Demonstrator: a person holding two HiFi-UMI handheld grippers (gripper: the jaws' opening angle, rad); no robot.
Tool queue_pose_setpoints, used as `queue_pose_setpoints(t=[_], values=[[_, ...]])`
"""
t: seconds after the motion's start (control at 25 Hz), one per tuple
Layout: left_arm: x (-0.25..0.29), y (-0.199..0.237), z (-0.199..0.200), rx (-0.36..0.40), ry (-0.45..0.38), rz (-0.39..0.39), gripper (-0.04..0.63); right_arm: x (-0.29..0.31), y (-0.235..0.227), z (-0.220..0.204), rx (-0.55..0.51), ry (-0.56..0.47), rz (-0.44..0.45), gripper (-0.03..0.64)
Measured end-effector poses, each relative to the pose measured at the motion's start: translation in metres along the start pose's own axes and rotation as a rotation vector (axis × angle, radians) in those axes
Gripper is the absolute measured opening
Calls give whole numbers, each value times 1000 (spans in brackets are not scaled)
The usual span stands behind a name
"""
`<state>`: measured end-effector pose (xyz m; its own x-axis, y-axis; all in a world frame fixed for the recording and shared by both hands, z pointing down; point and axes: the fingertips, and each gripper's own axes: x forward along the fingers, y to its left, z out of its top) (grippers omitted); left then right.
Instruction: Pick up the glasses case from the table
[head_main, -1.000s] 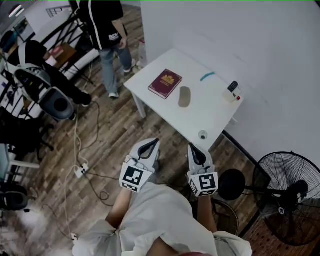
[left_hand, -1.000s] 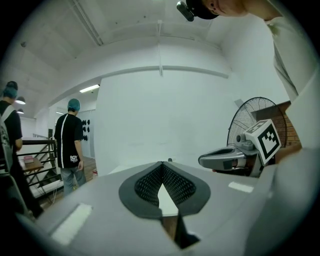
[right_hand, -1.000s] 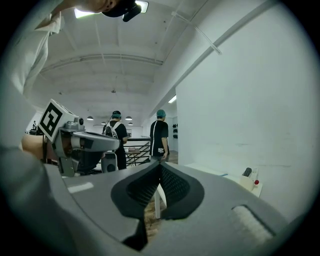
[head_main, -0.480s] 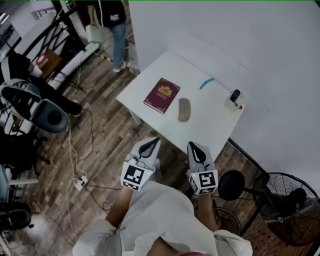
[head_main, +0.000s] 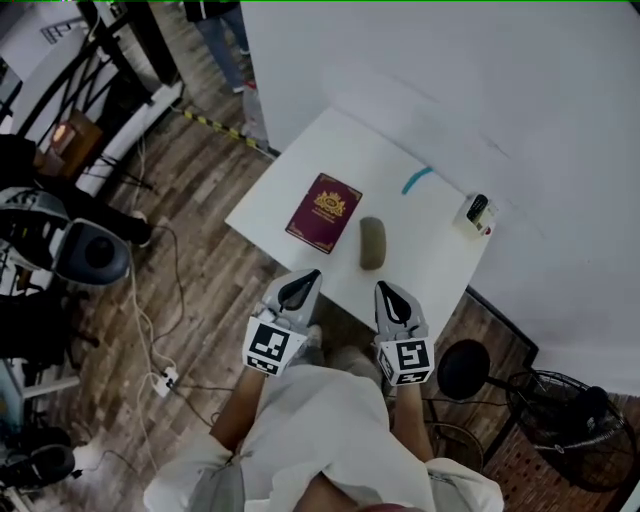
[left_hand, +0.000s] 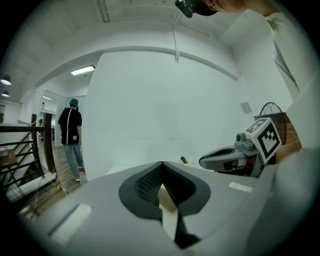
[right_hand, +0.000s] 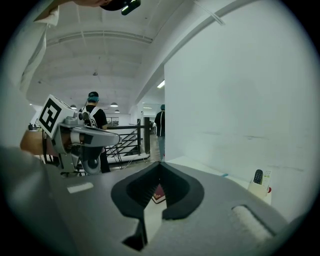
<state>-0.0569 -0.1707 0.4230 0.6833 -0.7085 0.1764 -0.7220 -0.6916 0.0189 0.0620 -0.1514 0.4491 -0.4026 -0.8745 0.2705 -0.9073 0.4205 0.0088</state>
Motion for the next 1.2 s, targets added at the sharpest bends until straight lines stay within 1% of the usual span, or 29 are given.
queue_pose_setpoints(t=[0.2, 0.56, 0.92, 1.2], values=[[22, 14, -5, 4, 29, -16, 18, 20, -17, -6, 12, 30, -19, 6], [67, 24, -18, -14, 83, -52, 18, 53, -53, -32, 53, 116, -42, 6], [123, 37, -33, -38, 135, -36, 18, 93, -96, -62, 99, 209, -26, 32], [146, 34, -72, -90, 231, -36, 18, 109, -111, -109, 175, 327, -5, 60]])
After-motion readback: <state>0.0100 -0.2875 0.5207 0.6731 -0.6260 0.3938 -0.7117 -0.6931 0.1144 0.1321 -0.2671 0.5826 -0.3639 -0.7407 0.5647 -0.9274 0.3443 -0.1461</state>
